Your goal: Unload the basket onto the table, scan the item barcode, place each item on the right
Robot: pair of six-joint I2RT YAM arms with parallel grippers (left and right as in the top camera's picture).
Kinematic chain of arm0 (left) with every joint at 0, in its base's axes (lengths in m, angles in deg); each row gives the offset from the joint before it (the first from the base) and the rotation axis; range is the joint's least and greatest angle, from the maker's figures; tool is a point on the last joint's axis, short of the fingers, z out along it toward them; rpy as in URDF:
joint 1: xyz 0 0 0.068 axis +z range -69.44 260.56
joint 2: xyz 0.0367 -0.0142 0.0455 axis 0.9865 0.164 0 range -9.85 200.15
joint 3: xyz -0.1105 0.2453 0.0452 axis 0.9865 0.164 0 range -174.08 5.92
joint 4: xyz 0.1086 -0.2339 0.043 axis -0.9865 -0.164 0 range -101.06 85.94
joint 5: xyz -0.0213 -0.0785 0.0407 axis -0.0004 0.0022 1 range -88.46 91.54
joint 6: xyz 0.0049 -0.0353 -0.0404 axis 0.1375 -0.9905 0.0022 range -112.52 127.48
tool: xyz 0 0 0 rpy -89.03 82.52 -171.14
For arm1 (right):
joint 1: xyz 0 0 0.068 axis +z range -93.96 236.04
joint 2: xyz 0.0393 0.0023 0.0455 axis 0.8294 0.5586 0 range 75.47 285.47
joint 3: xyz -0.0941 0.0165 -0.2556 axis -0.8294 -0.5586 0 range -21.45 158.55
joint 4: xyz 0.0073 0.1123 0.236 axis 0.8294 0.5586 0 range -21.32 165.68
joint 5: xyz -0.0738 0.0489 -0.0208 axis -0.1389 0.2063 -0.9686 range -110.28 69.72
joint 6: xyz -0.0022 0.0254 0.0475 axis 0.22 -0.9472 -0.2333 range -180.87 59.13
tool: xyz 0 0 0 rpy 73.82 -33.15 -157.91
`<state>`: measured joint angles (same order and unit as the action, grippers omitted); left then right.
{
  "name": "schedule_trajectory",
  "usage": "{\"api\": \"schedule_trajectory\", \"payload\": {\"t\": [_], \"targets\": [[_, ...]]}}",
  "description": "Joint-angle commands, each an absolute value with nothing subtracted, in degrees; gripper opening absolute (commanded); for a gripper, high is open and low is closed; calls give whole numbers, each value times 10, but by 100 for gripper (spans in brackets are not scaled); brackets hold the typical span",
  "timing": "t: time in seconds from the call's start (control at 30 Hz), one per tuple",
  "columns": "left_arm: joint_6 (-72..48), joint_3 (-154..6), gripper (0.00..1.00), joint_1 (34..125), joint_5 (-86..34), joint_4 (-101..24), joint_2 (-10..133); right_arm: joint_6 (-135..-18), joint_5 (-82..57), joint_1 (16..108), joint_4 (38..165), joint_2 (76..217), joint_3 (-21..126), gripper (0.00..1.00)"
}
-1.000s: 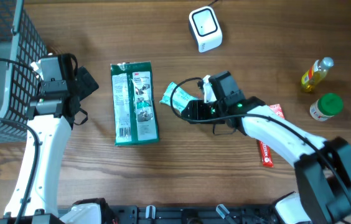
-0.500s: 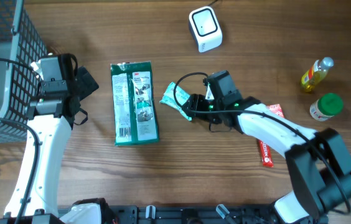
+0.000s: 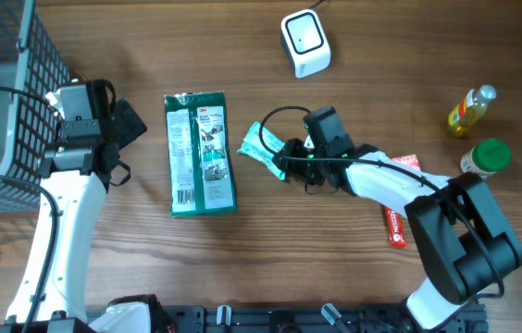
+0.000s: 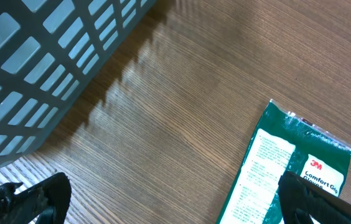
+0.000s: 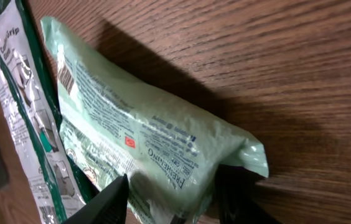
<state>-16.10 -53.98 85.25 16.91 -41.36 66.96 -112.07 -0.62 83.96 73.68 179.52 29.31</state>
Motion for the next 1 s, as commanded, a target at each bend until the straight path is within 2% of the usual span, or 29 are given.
{"api": "schedule_trajectory", "payload": {"t": [0.0, 0.73, 0.83, 0.9, 0.93, 0.97], "targets": [[-154, -545, 100, 856, 177, -413, 667, -1141, -34, 841, 729, 1817, 287, 47], [-154, -545, 100, 856, 177, -413, 667, -1153, -50, 841, 695, 1818, 287, 42], [-154, -545, 100, 856, 177, -413, 667, -1150, -50, 841, 695, 1818, 287, 27], [-154, -545, 100, 856, 177, -413, 667, -1146, -50, 841, 693, 1817, 287, 9], [-154, -545, 100, 856, 177, -413, 667, -1138, -47, 839, 693, 1816, 287, 4], [-154, -545, 100, 856, 177, -413, 667, -1115, -34, 834, 689, 1809, 287, 4]]}}
